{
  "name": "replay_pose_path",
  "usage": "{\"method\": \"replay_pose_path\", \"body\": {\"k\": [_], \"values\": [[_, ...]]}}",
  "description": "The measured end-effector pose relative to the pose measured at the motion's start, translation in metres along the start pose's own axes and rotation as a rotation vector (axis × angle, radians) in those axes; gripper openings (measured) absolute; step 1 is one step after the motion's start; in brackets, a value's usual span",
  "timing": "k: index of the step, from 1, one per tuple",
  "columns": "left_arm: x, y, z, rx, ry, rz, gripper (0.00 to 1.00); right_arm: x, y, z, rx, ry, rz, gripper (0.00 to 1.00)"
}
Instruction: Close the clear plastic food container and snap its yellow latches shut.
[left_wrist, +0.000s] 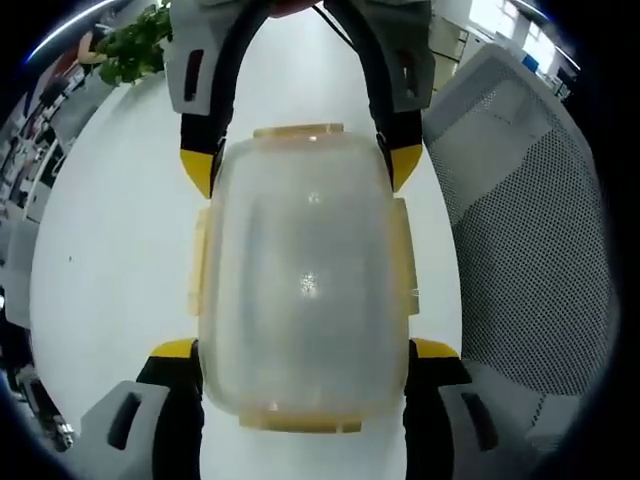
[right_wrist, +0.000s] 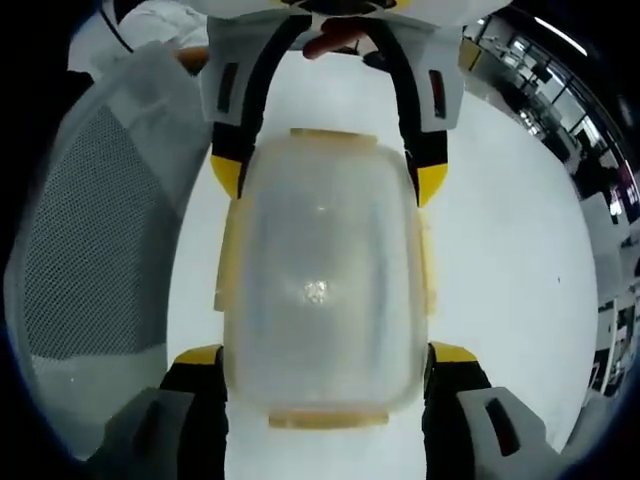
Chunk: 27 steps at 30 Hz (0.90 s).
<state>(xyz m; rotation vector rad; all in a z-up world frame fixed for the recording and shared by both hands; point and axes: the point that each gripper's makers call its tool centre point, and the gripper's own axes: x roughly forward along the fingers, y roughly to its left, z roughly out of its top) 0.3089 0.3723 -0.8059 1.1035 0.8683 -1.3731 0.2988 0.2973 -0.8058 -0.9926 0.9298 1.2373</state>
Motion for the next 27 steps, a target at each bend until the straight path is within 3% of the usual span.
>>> {"method": "replay_pose_path", "body": {"k": [27], "values": [[-0.0009, -0.0003, 0.0026, -0.002, -0.033, -0.001, 0.83, -0.0018, 0.0007, -0.0021, 0.003, -0.001, -0.002, 0.81]]}}
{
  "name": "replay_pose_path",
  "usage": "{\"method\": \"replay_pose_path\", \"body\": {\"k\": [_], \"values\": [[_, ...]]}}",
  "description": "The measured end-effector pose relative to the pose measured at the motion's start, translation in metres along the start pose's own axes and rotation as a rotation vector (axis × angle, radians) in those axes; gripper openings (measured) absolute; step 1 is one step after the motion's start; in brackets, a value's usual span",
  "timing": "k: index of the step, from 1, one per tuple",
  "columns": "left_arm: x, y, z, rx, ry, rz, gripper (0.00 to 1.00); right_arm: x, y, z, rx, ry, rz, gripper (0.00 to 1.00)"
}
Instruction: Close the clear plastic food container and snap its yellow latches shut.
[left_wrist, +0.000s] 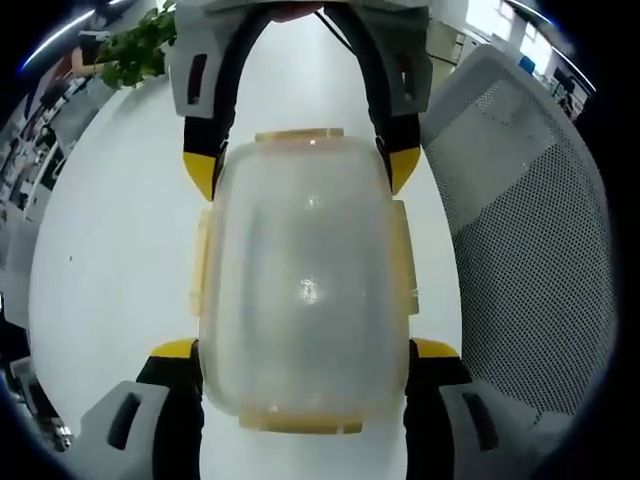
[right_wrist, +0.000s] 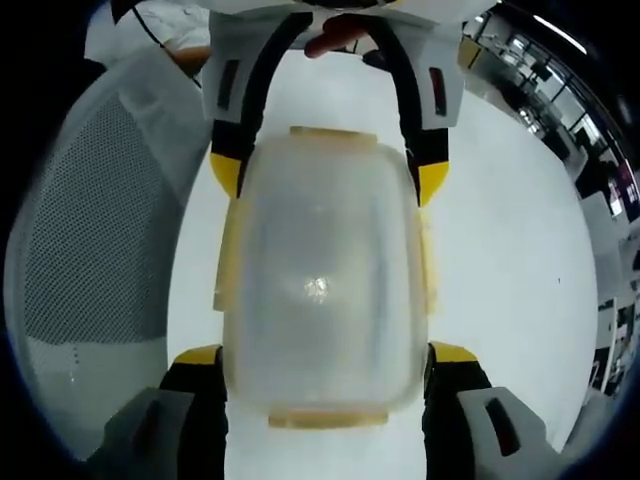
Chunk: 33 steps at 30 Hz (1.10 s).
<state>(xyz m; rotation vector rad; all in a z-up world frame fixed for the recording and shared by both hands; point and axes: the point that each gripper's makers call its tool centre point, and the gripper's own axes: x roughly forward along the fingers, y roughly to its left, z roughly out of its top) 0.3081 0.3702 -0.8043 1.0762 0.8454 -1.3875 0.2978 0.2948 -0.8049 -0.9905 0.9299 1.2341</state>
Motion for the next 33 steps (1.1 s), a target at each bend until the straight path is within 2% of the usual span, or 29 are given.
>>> {"method": "replay_pose_path", "body": {"k": [9, 14, 22, 33], "values": [[0.000, 0.008, -0.002, 0.009, 0.004, 0.003, 0.83, 0.000, -0.006, 0.002, 0.008, 0.001, -0.007, 0.80], [0.001, 0.018, -0.003, 0.011, 0.012, 0.004, 0.83, 0.003, -0.018, 0.001, 0.008, 0.016, -0.009, 0.80], [0.001, 0.030, -0.004, 0.001, 0.011, 0.005, 0.83, 0.002, -0.030, 0.001, 0.007, -0.019, -0.004, 0.80], [0.001, 0.046, -0.008, -0.007, -0.003, 0.006, 0.83, 0.005, -0.047, 0.004, 0.000, -0.008, -0.003, 0.80]]}}
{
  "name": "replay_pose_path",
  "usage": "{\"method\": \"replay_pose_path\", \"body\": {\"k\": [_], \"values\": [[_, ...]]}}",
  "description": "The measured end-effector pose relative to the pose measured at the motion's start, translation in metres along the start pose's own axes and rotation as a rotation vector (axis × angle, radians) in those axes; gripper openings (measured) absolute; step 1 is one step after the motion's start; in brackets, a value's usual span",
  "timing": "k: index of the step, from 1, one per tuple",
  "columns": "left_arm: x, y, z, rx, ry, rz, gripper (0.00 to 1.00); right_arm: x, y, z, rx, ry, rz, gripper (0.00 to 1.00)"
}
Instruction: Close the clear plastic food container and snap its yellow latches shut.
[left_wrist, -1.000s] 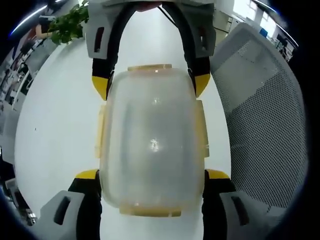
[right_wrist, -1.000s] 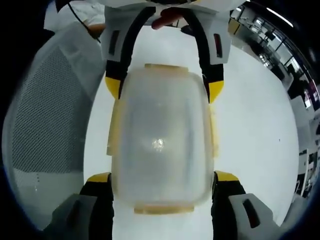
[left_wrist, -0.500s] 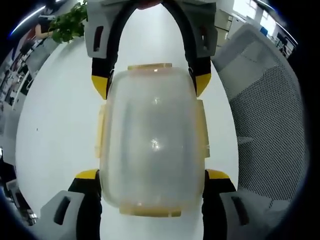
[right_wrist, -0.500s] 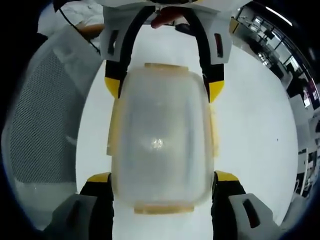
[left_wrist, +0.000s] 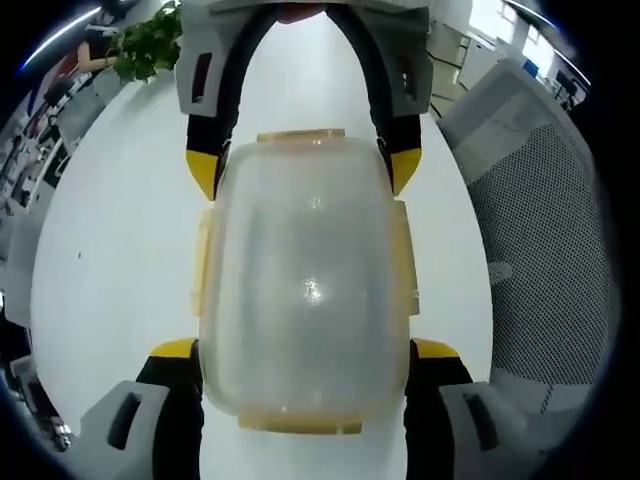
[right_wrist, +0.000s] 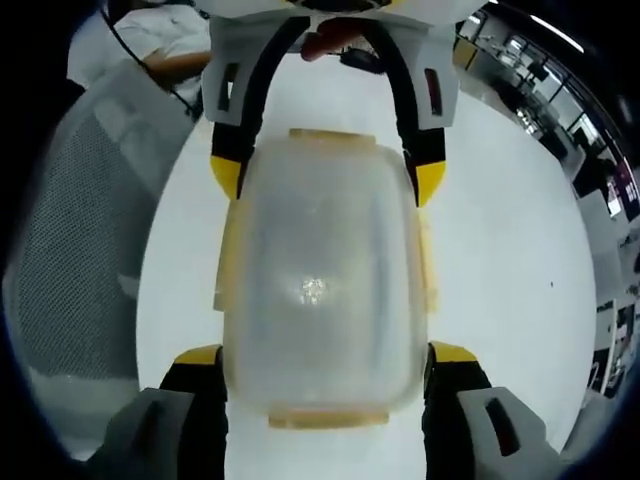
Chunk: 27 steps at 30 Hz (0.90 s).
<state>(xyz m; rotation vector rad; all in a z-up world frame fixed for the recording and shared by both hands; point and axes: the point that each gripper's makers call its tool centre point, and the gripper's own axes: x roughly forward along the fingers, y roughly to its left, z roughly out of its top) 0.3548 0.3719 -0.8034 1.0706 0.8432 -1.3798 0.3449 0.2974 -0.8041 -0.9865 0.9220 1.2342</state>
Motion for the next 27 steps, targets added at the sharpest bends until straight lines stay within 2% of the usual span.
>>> {"method": "replay_pose_path", "body": {"k": [8, 27], "values": [[0.000, 0.014, -0.004, 0.008, 0.010, 0.001, 0.83, 0.001, -0.013, 0.002, 0.011, -0.011, -0.004, 0.80], [0.000, 0.046, -0.008, -0.009, 0.001, 0.007, 0.83, 0.005, -0.048, 0.003, -0.011, 0.023, 0.001, 0.80]]}}
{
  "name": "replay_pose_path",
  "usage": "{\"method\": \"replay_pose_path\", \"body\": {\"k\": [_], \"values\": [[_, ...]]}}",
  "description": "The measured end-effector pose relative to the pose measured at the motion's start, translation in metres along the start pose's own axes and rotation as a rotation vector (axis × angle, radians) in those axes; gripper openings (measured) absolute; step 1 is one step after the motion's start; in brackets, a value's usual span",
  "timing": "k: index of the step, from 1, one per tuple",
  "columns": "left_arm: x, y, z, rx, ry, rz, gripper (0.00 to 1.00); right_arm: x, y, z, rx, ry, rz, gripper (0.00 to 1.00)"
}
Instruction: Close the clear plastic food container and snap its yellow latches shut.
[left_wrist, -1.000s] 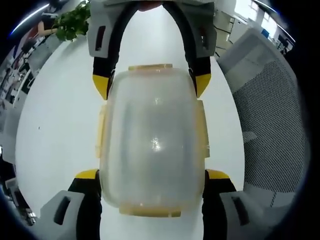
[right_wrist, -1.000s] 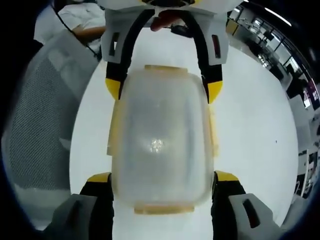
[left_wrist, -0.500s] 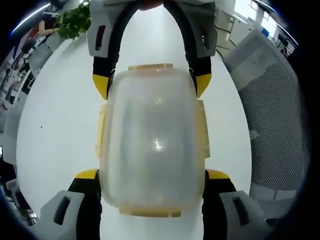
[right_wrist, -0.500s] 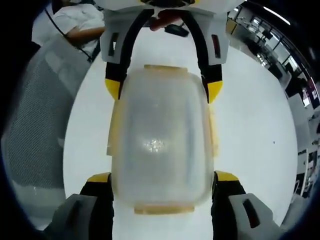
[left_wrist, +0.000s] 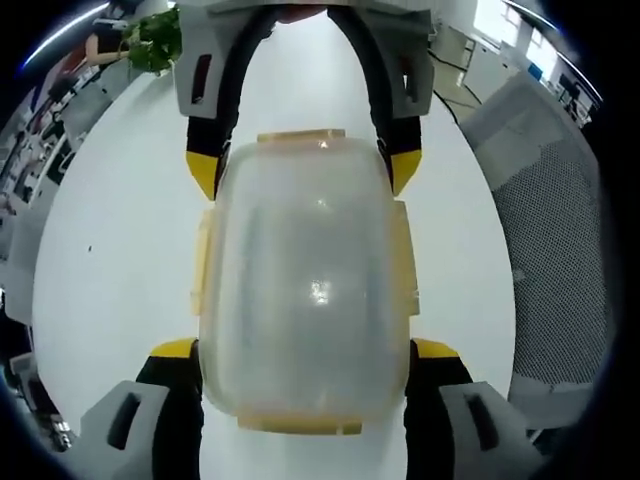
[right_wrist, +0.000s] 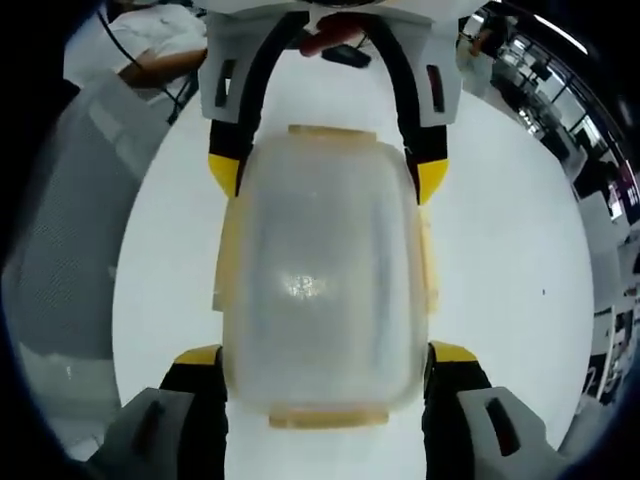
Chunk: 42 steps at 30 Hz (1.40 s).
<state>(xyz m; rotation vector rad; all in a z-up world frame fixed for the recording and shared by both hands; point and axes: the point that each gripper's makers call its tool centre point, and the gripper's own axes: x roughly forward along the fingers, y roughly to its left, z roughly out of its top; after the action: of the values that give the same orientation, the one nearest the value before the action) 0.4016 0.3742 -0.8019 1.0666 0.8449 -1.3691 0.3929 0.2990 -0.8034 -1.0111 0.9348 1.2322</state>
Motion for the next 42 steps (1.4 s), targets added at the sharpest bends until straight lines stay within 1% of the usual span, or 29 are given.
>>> {"method": "replay_pose_path", "body": {"k": [4, 7, 13, 19, 26, 42], "values": [[0.002, 0.008, 0.000, 0.003, 0.014, 0.001, 0.83, 0.000, -0.007, -0.002, 0.004, -0.001, -0.002, 0.80], [0.002, 0.012, -0.001, -0.002, 0.009, 0.002, 0.83, 0.000, -0.012, -0.001, 0.002, -0.013, 0.000, 0.80], [0.002, 0.019, 0.000, -0.002, 0.007, 0.003, 0.83, 0.000, -0.019, -0.002, 0.002, -0.007, -0.001, 0.80], [0.003, 0.027, 0.000, -0.001, 0.004, 0.003, 0.83, 0.000, -0.026, -0.003, 0.005, -0.021, -0.001, 0.80], [0.004, 0.035, 0.001, 0.008, 0.006, 0.001, 0.83, 0.001, -0.033, -0.005, 0.015, -0.014, -0.006, 0.81], [0.007, 0.055, 0.004, 0.003, -0.012, 0.004, 0.83, 0.001, -0.052, -0.009, 0.014, -0.001, -0.006, 0.81]]}}
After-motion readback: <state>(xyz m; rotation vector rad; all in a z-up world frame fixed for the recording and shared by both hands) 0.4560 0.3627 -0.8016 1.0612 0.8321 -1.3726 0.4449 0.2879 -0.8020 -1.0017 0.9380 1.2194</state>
